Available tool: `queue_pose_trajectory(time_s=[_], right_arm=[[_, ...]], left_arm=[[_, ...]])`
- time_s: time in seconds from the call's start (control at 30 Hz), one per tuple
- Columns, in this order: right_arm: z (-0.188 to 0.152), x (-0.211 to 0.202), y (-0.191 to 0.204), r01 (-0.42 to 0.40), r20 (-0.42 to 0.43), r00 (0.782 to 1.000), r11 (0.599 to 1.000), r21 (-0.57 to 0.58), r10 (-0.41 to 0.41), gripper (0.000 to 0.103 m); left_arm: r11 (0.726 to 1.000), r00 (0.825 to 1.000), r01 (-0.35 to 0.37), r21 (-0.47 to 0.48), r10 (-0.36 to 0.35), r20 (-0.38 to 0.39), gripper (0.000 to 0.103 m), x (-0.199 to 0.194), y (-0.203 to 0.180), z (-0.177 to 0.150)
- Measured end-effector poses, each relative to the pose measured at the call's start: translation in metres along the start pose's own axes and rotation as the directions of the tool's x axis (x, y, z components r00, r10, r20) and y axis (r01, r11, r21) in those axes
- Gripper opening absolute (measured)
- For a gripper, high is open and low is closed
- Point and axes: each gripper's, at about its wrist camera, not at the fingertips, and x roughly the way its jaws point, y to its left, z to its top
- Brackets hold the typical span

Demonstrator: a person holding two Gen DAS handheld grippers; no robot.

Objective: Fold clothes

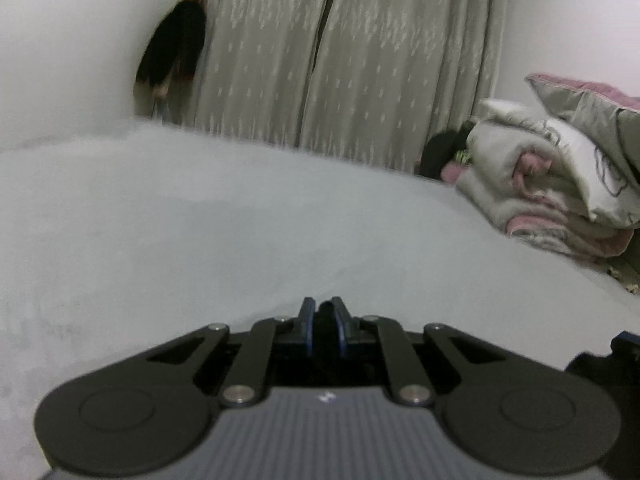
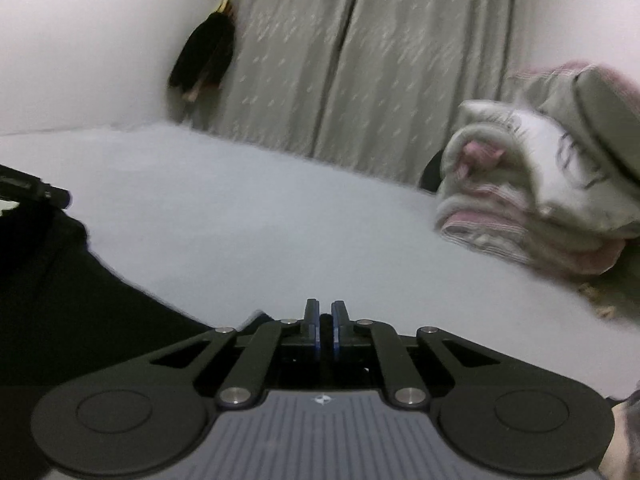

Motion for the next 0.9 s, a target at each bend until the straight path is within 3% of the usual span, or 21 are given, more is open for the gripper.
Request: queue_pose_trajectory(time_s=[0.1, 0.2, 0.3, 0.37, 0.43, 0.5, 0.67, 0.73, 0.77, 0.83, 0.9], right_arm=[[0.001, 0.0, 0.005, 0.025, 0.014, 1.0, 0.999, -0.026, -0.025, 0.008], [0.001, 0.006, 0.006, 0.02, -0.017, 1.0, 0.999, -0.038, -0.021, 0.008], [0.0, 0.013, 0.008, 0.005, -0.087, 0.996, 0.999, -0.049, -0.009, 0.008], [0.002, 0.012, 0.005, 0.001, -0.096, 0.995, 0.999, -0.042, -0.005, 0.013], [0.004, 0.011, 0.002, -0.002, -0.104, 0.995, 0.999, -0.034, -0.001, 0.035], [0.01, 0.012, -0.004, -0.025, -0.137, 0.99, 1.0, 0.004, 0.025, 0.044], [0.029, 0.03, 0.0, -0.133, -0.232, 0.961, 0.987, 0.089, 0.15, 0.044], [0.028, 0.041, 0.007, -0.151, -0.269, 0.948, 0.984, 0.097, 0.172, 0.043], [0.025, 0.045, 0.01, -0.149, -0.278, 0.945, 0.984, 0.096, 0.17, 0.042], [0.013, 0.047, 0.019, -0.146, -0.264, 0.951, 0.986, 0.081, 0.162, 0.023], [0.01, 0.041, 0.027, -0.122, -0.233, 0.965, 0.992, 0.016, 0.122, 0.007]], left_arm=[[1.0, 1.0, -0.01, 0.011, 0.01, 0.022, 0.009, 0.001, -0.006, 0.002], [0.998, 0.995, -0.047, -0.029, 0.045, -0.085, 0.011, 0.016, 0.0, 0.001], [0.994, 0.978, -0.088, -0.063, 0.075, -0.193, 0.017, 0.032, 0.006, 0.0], [0.992, 0.977, -0.078, -0.095, 0.058, -0.205, 0.035, 0.033, 0.006, 0.001], [0.991, 0.979, -0.061, -0.119, 0.037, -0.198, 0.04, 0.032, 0.007, 0.002], [0.989, 0.981, -0.047, -0.139, 0.02, -0.193, 0.04, 0.032, 0.009, 0.001], [0.991, 0.98, -0.043, -0.125, 0.018, -0.198, 0.038, 0.031, 0.01, -0.004], [0.994, 0.978, -0.053, -0.099, 0.032, -0.204, 0.036, 0.032, 0.007, -0.006], [0.995, 0.977, -0.054, -0.086, 0.035, -0.209, 0.025, 0.033, 0.004, -0.007], [0.997, 0.975, -0.044, -0.065, 0.029, -0.219, 0.01, 0.036, -0.002, -0.008], [0.998, 0.976, -0.046, -0.041, 0.036, -0.215, 0.009, 0.035, -0.006, -0.009]])
